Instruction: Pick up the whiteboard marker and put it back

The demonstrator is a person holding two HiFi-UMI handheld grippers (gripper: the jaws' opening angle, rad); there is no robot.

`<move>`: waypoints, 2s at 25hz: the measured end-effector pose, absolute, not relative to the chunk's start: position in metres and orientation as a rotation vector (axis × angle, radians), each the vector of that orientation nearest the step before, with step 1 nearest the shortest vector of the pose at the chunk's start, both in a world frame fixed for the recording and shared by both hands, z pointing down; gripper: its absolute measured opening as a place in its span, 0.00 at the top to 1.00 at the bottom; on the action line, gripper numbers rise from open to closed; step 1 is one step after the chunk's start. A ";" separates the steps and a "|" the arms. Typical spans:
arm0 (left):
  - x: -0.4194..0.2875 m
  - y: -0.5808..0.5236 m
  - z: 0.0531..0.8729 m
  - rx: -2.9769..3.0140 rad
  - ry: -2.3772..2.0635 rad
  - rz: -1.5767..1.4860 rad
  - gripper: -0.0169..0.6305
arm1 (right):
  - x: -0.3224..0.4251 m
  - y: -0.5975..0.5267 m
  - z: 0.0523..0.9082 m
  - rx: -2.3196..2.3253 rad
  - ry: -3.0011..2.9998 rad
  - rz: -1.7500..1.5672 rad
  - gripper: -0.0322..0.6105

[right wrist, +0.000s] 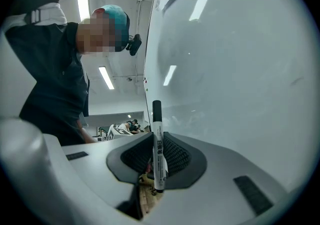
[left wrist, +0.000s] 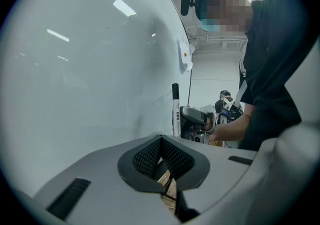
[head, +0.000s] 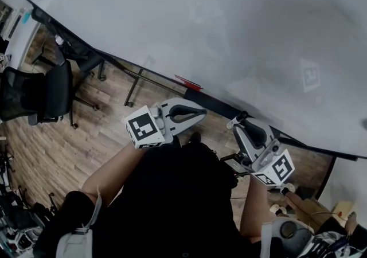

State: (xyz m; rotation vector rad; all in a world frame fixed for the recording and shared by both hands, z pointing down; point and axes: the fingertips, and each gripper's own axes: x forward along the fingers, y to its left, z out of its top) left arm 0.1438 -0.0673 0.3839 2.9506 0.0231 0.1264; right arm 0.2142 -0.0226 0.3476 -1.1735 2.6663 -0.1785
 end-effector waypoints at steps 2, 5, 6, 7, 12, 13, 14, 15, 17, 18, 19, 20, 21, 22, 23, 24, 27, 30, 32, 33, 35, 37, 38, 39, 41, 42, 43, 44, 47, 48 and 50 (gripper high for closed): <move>0.143 -0.067 0.386 2.951 0.026 0.134 0.96 | 0.215 -0.023 0.347 -1.173 2.666 -0.173 0.84; 0.142 -0.066 0.388 2.947 0.026 0.144 0.96 | 0.215 -0.024 0.345 -1.176 2.666 -0.159 0.84; 0.142 -0.066 0.388 2.946 0.027 0.143 0.96 | 0.215 -0.024 0.344 -1.179 2.667 -0.156 0.84; 0.142 -0.066 0.388 2.946 0.028 0.141 0.96 | 0.216 -0.025 0.344 -1.183 2.669 -0.153 0.84; 0.141 -0.065 0.390 2.948 0.024 0.142 0.96 | 0.219 -0.024 0.347 -1.243 2.707 -0.110 0.84; 0.141 -0.064 0.390 2.950 0.022 0.140 0.96 | 0.219 -0.024 0.348 -1.259 2.720 -0.098 0.84; 0.140 -0.064 0.391 2.951 0.023 0.137 0.96 | 0.219 -0.025 0.348 -1.274 2.732 -0.086 0.84; 0.140 -0.064 0.391 2.950 0.024 0.136 0.96 | 0.220 -0.025 0.349 -1.288 2.744 -0.074 0.84; 0.140 -0.064 0.391 2.945 0.023 0.134 0.96 | 0.219 -0.027 0.349 -1.317 2.771 -0.047 0.84; 0.141 -0.064 0.391 2.944 0.023 0.128 0.96 | 0.219 -0.028 0.351 -1.333 2.788 -0.031 0.84; 0.141 -0.064 0.391 2.944 0.024 0.121 0.96 | 0.218 -0.029 0.352 -1.350 2.807 -0.016 0.84; 0.142 -0.064 0.390 2.946 0.025 0.120 0.96 | 0.218 -0.029 0.354 -1.364 2.825 -0.001 0.84; 0.142 -0.065 0.389 2.948 0.021 0.126 0.96 | 0.217 -0.030 0.356 -1.376 2.841 0.012 0.84; 0.143 -0.066 0.387 2.949 0.014 0.135 0.96 | 0.217 -0.030 0.358 -1.385 2.854 0.023 0.84; 0.143 -0.066 0.386 2.949 0.010 0.135 0.96 | 0.217 -0.031 0.359 -1.394 2.864 0.034 0.84; 0.143 -0.066 0.387 2.946 0.011 0.128 0.96 | 0.217 -0.032 0.360 -1.405 2.871 0.044 0.84; 0.142 -0.065 0.392 2.938 0.013 0.121 0.96 | 0.216 -0.037 0.359 -1.461 2.865 0.030 0.84; 0.140 -0.066 0.392 2.932 -0.003 0.121 0.96 | 0.214 -0.043 0.363 -1.516 2.881 0.037 0.84; 0.139 -0.068 0.391 2.929 -0.015 0.112 0.96 | 0.213 -0.047 0.370 -1.563 2.906 0.063 0.84; 0.138 -0.069 0.390 2.927 -0.019 0.111 0.96 | 0.212 -0.048 0.373 -1.589 2.916 0.079 0.84; 0.137 -0.068 0.392 2.924 -0.023 0.112 0.96 | 0.209 -0.051 0.380 -1.622 2.946 0.121 0.84; 0.135 -0.067 0.394 2.922 -0.025 0.116 0.96 | 0.206 -0.050 0.393 -1.628 3.048 0.195 0.84; 0.134 -0.066 0.395 2.920 -0.029 0.118 0.96 | 0.206 -0.049 0.402 -1.627 3.131 0.244 0.84; 0.133 -0.066 0.396 2.918 -0.031 0.119 0.96 | 0.205 -0.049 0.410 -1.630 3.198 0.278 0.84; 0.131 -0.065 0.401 2.915 -0.032 0.122 0.96 | 0.205 -0.050 0.421 -1.647 3.249 0.291 0.84; 0.130 -0.065 0.404 2.913 -0.034 0.126 0.96 | 0.205 -0.052 0.425 -1.658 3.257 0.288 0.84; 0.129 -0.065 0.405 2.911 -0.037 0.129 0.96 | 0.204 -0.053 0.430 -1.666 3.266 0.289 0.84; 0.129 -0.065 0.406 2.909 -0.040 0.132 0.96 | 0.204 -0.055 0.434 -1.672 3.278 0.292 0.84; 0.126 -0.064 0.407 2.905 -0.051 0.138 0.96 | 0.202 -0.057 0.447 -1.683 3.323 0.301 0.84; 0.125 -0.064 0.408 2.904 -0.056 0.138 0.96 | 0.202 -0.059 0.452 -1.686 3.332 0.300 0.84; 0.124 -0.067 0.408 2.905 -0.067 0.136 0.96 | 0.203 -0.062 0.460 -1.697 3.339 0.274 0.84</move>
